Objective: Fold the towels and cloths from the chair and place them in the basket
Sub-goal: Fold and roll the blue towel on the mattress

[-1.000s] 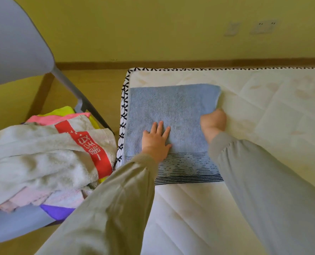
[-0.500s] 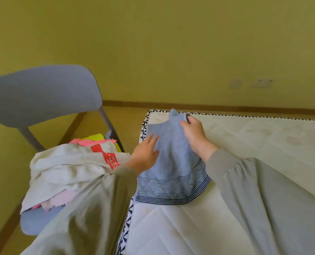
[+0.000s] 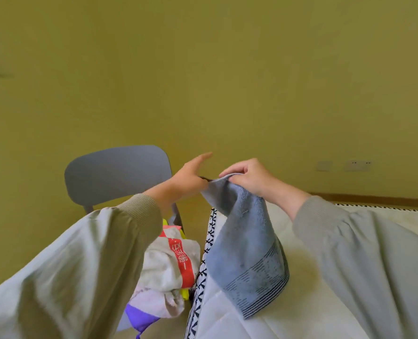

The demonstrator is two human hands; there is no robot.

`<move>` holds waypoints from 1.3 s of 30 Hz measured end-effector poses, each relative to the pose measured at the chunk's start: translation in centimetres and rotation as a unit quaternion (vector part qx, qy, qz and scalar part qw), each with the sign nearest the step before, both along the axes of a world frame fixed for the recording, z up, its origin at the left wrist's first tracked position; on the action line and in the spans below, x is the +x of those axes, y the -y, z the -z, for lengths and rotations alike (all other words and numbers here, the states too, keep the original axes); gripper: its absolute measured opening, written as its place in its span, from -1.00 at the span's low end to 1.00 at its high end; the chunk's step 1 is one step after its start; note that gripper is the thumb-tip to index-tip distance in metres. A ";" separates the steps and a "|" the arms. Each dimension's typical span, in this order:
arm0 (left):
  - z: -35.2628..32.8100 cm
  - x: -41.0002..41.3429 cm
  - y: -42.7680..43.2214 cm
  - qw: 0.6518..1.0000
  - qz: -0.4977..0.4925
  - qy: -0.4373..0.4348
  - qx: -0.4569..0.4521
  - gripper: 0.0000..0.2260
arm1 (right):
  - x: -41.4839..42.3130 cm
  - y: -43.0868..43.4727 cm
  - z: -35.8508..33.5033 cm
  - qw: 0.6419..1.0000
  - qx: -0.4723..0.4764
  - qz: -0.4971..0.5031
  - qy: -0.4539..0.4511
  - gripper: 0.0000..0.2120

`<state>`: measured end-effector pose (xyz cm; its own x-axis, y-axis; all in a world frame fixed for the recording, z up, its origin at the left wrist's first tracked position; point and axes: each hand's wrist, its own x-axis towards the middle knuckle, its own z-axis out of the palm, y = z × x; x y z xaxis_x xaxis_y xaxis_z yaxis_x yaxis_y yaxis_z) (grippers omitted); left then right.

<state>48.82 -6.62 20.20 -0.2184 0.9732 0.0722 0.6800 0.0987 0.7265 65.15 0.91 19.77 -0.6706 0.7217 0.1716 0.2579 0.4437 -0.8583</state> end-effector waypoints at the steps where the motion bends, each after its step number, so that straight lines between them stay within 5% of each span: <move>1: -0.9 0.0 1.0 0.999 0.019 -0.018 -0.021 -0.36 | 0.0 0.7 -0.8 1.000 0.009 -0.005 0.001 -0.76; 8: -3.2 -0.1 6.1 0.984 0.015 -0.174 -0.043 -0.95 | -0.8 4.9 -4.8 0.996 0.079 -0.013 0.034 -0.80; 10: -3.7 -0.4 7.3 0.982 -0.019 -0.189 -0.014 -0.73 | -0.9 6.1 -5.7 0.994 0.099 -0.006 0.042 -0.84; 14: -5.2 -1.0 9.9 0.978 -0.089 -0.186 0.039 -0.69 | -0.4 8.5 -7.1 0.972 0.181 -0.003 0.151 -0.98; 17: -6.5 -1.4 11.5 0.983 -0.137 -0.063 0.107 -0.78 | 0.2 9.6 -7.3 0.940 0.233 0.029 0.248 -0.89; 21: -7.2 -1.2 13.3 0.959 -0.166 0.094 0.208 -0.90 | 0.7 10.7 -6.5 0.916 0.287 0.138 0.246 -0.91; 28: -7.4 -0.7 14.4 0.927 -0.253 0.088 0.264 -0.77 | 1.1 11.2 -5.8 0.882 0.303 0.235 0.275 -0.81; 39: -7.3 -2.7 16.5 0.903 -0.319 0.059 0.282 -0.72 | 4.2 10.5 -5.1 0.875 0.232 0.336 0.259 -0.85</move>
<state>46.11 -23.13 27.46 -0.7601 0.4624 0.4565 0.5296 0.0338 0.8476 69.40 -9.58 24.87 -0.1966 0.9163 0.3489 0.8956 0.3127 -0.3164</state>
